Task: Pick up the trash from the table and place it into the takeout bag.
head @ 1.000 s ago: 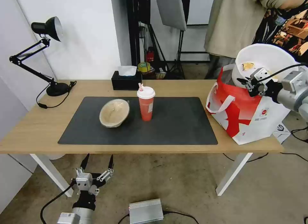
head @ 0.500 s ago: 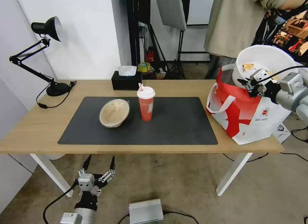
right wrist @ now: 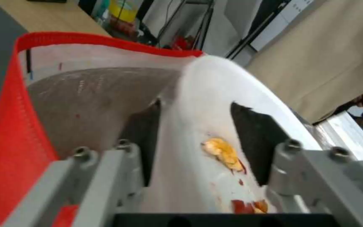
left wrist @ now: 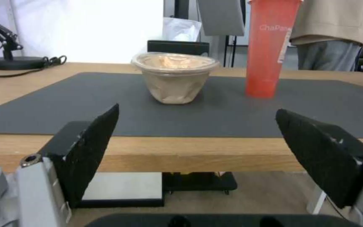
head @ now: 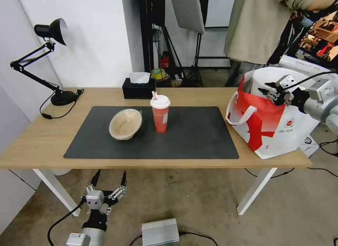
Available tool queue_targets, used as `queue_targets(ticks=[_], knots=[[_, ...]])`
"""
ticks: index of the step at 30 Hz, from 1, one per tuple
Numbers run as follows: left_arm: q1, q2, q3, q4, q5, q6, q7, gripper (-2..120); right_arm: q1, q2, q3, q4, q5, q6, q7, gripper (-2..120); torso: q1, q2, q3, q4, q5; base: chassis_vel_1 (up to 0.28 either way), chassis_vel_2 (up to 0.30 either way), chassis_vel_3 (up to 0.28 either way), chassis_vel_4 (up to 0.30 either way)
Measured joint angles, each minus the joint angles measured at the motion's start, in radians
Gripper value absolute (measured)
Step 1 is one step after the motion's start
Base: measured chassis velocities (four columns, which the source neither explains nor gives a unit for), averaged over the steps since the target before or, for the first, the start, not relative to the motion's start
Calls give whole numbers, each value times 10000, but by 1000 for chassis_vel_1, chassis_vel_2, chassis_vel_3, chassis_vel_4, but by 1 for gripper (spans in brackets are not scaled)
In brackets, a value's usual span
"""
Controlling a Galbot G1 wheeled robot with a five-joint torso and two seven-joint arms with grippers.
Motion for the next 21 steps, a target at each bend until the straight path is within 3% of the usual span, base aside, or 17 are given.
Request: queue_targets(ticks=[12,21], knots=[[-1,-19,21,-42,58,19,-2,100,80,18,51,28,34,44,114,96,0,0,0,0,0,0,0,0,0],[-2,-34,-10,-77,65,23,-3,100,227,29,202,301,406,46,448,100,0,0,0,0,0,0,0,0,0]])
